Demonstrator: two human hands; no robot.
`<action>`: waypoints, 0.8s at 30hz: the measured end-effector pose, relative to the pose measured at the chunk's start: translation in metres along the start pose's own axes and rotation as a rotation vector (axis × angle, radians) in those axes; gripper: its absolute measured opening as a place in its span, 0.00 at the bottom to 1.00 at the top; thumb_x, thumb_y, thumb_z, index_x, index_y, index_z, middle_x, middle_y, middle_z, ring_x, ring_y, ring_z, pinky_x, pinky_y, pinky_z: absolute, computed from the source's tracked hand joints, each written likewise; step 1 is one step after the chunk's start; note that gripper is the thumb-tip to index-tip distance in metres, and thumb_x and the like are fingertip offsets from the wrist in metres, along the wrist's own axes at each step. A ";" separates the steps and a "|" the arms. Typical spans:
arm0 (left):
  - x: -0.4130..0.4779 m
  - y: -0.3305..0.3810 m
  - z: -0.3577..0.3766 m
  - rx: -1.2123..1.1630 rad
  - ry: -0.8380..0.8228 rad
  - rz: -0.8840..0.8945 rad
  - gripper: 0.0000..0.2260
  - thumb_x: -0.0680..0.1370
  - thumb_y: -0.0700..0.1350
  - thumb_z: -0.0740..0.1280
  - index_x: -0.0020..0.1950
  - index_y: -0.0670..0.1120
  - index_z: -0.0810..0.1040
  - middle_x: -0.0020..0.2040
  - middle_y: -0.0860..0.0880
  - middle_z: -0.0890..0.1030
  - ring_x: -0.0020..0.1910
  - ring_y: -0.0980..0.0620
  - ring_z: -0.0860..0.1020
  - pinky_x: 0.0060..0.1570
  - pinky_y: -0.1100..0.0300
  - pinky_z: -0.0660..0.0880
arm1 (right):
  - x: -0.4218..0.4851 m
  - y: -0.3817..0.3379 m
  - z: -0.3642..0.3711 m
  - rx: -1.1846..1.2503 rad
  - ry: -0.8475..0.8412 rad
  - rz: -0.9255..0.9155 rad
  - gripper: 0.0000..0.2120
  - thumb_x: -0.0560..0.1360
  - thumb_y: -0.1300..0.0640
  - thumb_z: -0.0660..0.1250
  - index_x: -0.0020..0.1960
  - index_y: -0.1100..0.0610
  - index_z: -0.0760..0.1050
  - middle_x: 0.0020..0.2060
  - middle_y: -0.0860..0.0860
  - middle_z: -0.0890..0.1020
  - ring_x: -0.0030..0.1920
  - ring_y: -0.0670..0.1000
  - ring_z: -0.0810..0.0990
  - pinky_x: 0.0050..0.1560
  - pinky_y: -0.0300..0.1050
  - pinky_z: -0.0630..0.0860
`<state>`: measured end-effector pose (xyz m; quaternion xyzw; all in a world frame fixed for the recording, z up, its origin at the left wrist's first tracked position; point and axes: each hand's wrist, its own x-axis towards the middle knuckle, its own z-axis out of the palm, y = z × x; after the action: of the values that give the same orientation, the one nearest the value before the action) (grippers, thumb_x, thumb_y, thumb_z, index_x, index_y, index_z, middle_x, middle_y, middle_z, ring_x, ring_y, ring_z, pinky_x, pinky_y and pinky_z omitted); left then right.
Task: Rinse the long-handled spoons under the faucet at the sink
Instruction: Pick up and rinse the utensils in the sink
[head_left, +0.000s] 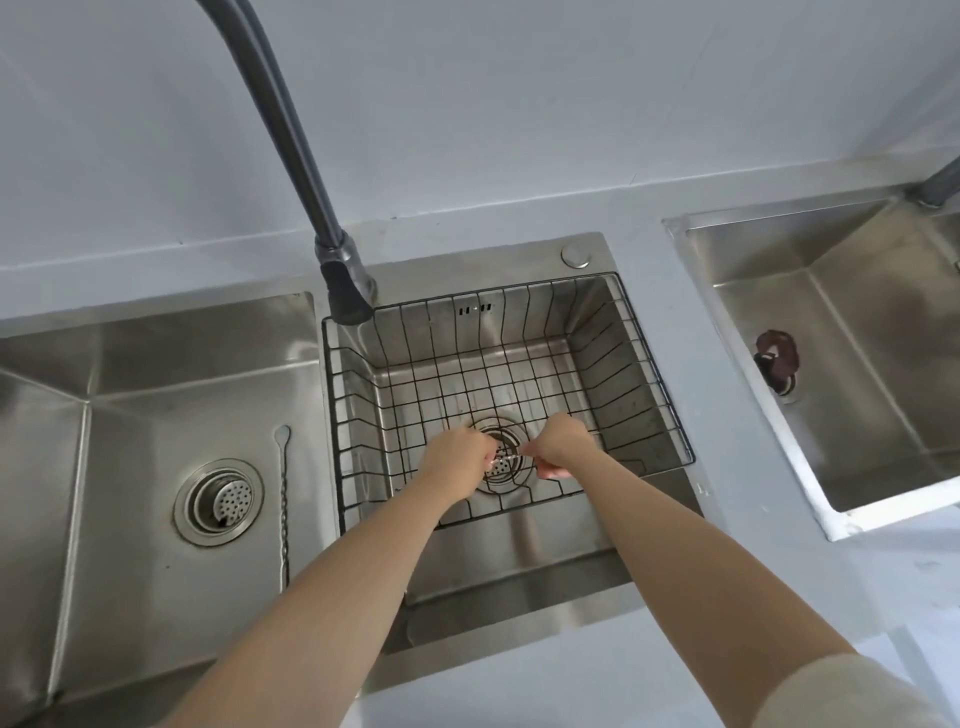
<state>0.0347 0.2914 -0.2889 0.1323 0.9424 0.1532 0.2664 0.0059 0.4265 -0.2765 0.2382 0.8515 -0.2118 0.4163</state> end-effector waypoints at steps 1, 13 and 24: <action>0.000 0.000 0.001 -0.007 -0.006 -0.001 0.07 0.77 0.39 0.61 0.43 0.46 0.77 0.46 0.47 0.81 0.52 0.46 0.79 0.50 0.53 0.77 | 0.001 -0.001 0.001 -0.015 0.003 0.000 0.19 0.74 0.51 0.67 0.30 0.59 0.65 0.08 0.48 0.66 0.21 0.49 0.70 0.30 0.40 0.70; -0.006 -0.005 -0.007 -0.027 -0.006 -0.025 0.10 0.78 0.45 0.62 0.53 0.41 0.78 0.53 0.44 0.80 0.52 0.45 0.78 0.50 0.52 0.76 | -0.003 -0.003 0.004 -0.082 0.096 -0.038 0.19 0.76 0.51 0.63 0.31 0.60 0.65 0.26 0.53 0.73 0.26 0.50 0.72 0.32 0.41 0.71; -0.065 -0.040 -0.075 -0.295 0.493 -0.065 0.14 0.79 0.46 0.60 0.63 0.43 0.73 0.61 0.45 0.77 0.59 0.49 0.75 0.55 0.60 0.71 | -0.068 -0.059 -0.012 -0.038 0.255 -0.325 0.13 0.76 0.51 0.60 0.44 0.61 0.73 0.37 0.54 0.76 0.41 0.56 0.75 0.40 0.44 0.72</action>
<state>0.0403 0.2170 -0.2123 0.0204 0.9499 0.3076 0.0507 0.0007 0.3703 -0.2052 0.1148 0.9283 -0.2281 0.2702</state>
